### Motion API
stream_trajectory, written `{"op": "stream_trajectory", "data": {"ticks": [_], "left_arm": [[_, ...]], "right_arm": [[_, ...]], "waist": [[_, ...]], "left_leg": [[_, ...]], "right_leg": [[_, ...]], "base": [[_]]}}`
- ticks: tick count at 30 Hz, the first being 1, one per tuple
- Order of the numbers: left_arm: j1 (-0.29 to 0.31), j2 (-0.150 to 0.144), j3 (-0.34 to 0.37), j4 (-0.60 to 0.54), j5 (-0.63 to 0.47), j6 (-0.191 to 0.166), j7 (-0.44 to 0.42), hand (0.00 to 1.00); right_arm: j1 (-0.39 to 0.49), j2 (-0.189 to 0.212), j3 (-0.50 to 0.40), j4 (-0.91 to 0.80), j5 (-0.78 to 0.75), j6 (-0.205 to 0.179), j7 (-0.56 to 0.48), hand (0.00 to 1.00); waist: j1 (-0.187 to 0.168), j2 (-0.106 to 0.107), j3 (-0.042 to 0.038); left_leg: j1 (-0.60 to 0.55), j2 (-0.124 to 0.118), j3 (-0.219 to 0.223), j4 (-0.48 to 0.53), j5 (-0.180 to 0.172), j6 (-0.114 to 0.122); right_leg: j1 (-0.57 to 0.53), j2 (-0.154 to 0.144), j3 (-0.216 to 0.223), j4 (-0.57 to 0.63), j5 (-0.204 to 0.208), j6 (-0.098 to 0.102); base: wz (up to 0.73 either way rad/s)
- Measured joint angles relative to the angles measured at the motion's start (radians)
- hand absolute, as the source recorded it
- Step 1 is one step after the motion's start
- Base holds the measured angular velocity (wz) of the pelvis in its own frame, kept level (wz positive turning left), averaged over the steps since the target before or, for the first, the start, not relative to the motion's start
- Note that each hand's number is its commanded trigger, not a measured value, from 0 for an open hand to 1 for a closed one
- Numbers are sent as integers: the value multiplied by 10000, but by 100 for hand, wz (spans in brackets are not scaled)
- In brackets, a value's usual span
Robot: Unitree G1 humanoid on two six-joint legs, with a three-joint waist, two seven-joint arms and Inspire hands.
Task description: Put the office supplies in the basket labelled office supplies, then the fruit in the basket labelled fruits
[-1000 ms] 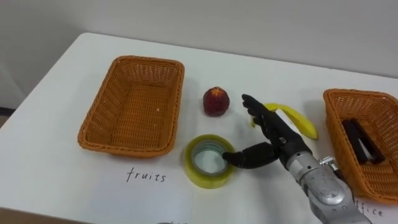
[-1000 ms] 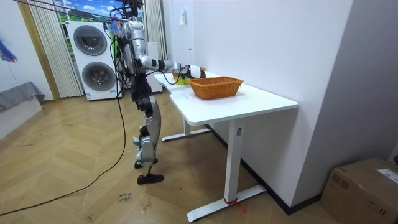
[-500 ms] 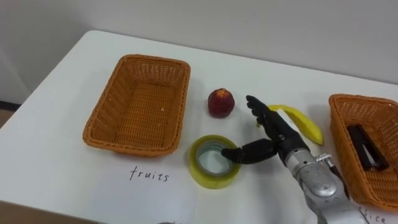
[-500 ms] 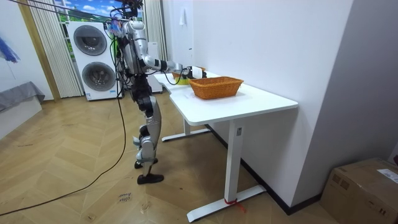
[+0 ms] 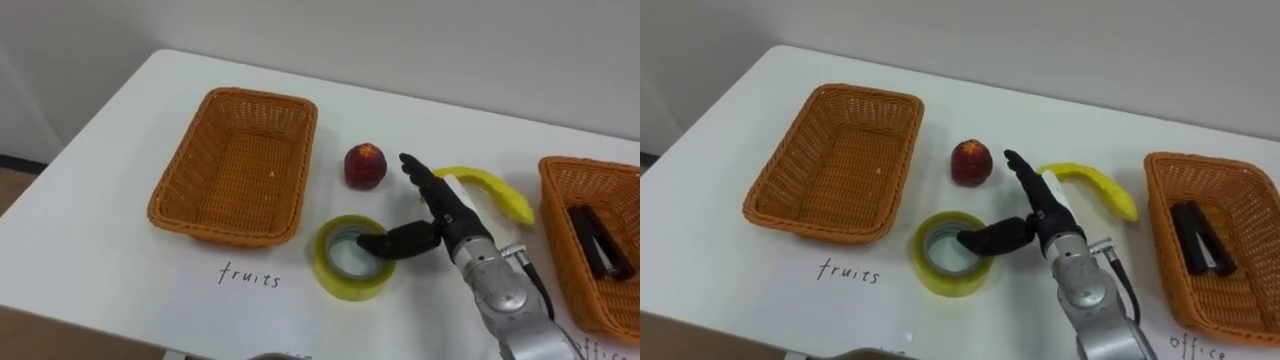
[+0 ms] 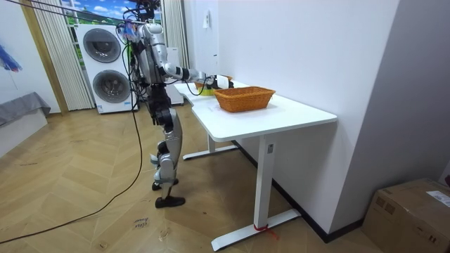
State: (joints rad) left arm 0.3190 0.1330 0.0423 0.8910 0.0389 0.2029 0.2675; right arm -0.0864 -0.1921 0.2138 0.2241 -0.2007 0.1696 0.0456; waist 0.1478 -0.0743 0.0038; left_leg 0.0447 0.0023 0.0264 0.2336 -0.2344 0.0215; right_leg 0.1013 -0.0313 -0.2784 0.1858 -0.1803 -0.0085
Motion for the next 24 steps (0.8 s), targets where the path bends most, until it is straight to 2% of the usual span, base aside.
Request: {"op": "stream_trajectory", "data": {"ticks": [3,8,13,16,18,24], "left_arm": [[-6,-32,166,1,-2,127,-157,0],[-84,3,324,-113,-6,165,-276,0],[-130,38,322,-175,-10,260,-357,0],[-174,80,324,-267,-59,373,-344,0],[-211,159,324,-290,-70,380,-342,0],[-271,195,323,-290,-65,384,-346,0]], "right_arm": [[-127,0,4,4,-209,212,329,0],[-168,-44,3,84,-570,291,627,0],[-330,-55,108,171,-1126,474,902,0],[-363,-58,208,171,-1508,548,1104,0],[-472,-70,304,158,-1788,741,1410,0],[-527,-72,366,-106,-2399,998,2099,0]], "waist": [[30,-21,11],[256,-95,11],[297,-206,22],[343,-257,-7],[345,-322,-39],[363,-389,-30]], "left_leg": [[-11,0,-33,55,-1,-1],[-24,-4,-34,101,0,-2],[-75,-8,-38,200,-13,12],[-75,-8,-59,212,-15,16],[-75,0,-70,221,-17,13],[-75,-5,-82,246,-17,14]], "right_leg": [[40,0,-8,0,0,0],[40,-8,0,-3,-2,-1],[31,-8,-5,-7,-4,1],[27,-6,-5,10,-4,2],[29,5,-2,20,-4,1],[28,2,4,46,-2,1]], "base": [[5],[0],[0],[0],[0],[0]]}}
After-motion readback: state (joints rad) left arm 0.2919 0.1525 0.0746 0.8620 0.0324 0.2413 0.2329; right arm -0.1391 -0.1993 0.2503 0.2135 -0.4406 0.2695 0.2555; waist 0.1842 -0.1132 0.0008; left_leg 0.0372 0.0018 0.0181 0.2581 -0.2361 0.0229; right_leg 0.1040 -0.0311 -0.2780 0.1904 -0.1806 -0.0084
